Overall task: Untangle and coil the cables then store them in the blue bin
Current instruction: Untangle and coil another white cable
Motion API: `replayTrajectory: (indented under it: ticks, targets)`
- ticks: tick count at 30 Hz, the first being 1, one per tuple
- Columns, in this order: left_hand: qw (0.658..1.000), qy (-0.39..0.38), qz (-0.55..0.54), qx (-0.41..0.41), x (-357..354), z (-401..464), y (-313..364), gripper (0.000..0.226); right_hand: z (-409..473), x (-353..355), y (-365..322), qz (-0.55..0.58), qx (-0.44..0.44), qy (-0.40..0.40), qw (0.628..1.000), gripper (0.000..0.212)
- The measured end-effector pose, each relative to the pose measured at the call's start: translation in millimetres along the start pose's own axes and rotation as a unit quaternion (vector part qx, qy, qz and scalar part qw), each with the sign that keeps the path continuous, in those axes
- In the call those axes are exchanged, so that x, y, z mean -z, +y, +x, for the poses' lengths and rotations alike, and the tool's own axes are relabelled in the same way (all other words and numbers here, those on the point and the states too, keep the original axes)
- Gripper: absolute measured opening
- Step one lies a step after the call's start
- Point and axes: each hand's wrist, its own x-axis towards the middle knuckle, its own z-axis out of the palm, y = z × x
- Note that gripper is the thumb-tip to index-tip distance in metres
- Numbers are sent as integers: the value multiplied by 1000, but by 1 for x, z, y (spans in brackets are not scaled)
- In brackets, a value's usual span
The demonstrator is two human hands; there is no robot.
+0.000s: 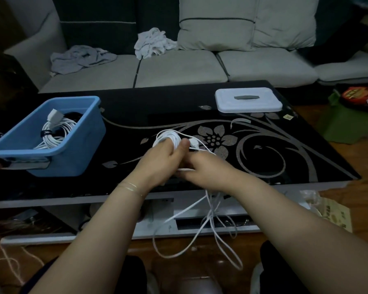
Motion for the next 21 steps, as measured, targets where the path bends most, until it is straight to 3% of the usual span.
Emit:
replayTrajectory:
  ticks: [4,7,11,15,21]
  targets:
    - [994,-90,-61,9,5,-3,2,92,4,11,12,248,-63,11,967,20]
    - [988,-126,-84,2,11,0,-1,93,3,16,14,344,-49,-32,937,24]
    - [975,-160,-152,-10,13,1,-5,34,6,25,17,468,-57,-1,882,23]
    - [957,-158,-244,-14,9,-3,-4,30,8,27,21,486,-52,15,872,23]
    - [916,-126,-378,-35,9,-2,-4,41,12,23,14,383,-69,104,915,35]
